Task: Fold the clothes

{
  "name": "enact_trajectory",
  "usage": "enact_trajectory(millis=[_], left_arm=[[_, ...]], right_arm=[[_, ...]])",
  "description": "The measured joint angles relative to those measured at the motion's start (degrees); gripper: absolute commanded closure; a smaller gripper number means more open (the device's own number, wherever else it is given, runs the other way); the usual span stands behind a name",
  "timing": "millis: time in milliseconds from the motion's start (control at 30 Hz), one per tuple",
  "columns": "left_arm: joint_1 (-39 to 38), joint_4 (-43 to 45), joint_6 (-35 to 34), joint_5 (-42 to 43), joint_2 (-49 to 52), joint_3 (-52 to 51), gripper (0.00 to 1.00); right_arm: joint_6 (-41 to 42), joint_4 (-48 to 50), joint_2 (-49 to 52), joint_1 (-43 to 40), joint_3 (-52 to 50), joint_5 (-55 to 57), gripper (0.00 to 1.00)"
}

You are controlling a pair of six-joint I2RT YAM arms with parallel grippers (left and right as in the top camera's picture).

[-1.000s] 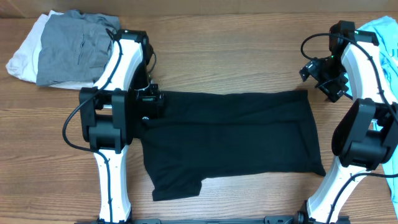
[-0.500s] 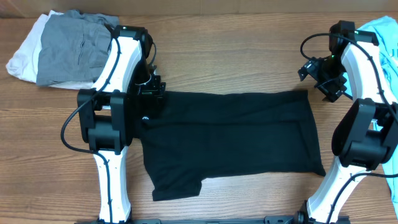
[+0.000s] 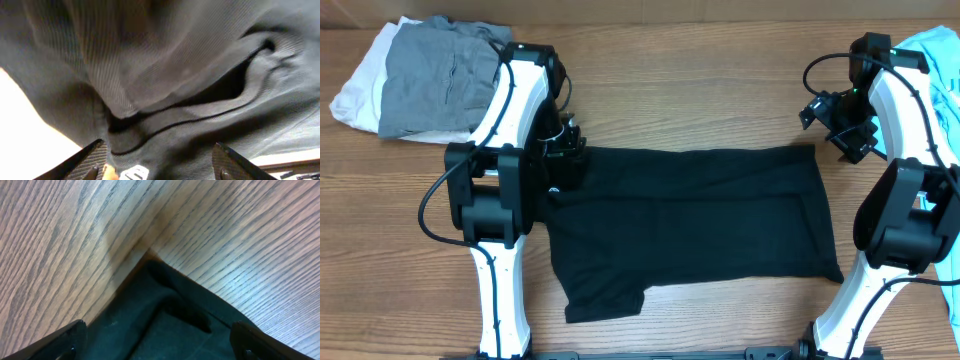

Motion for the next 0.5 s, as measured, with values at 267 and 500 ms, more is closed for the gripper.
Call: enact_trajectory(millis=[267,500], left_arm=[[1.4,-1.3,-3.8,-4.2,0.0,-1.8,0.36],[2.3,-2.1,-4.4,-2.4,0.0,-1.9,0.36]], right_arm=[[0.0,0.3,0.0,0.0,0.0,0.0,0.05],[0.0,1.0,0.0,0.0,0.0,0.0,0.05]])
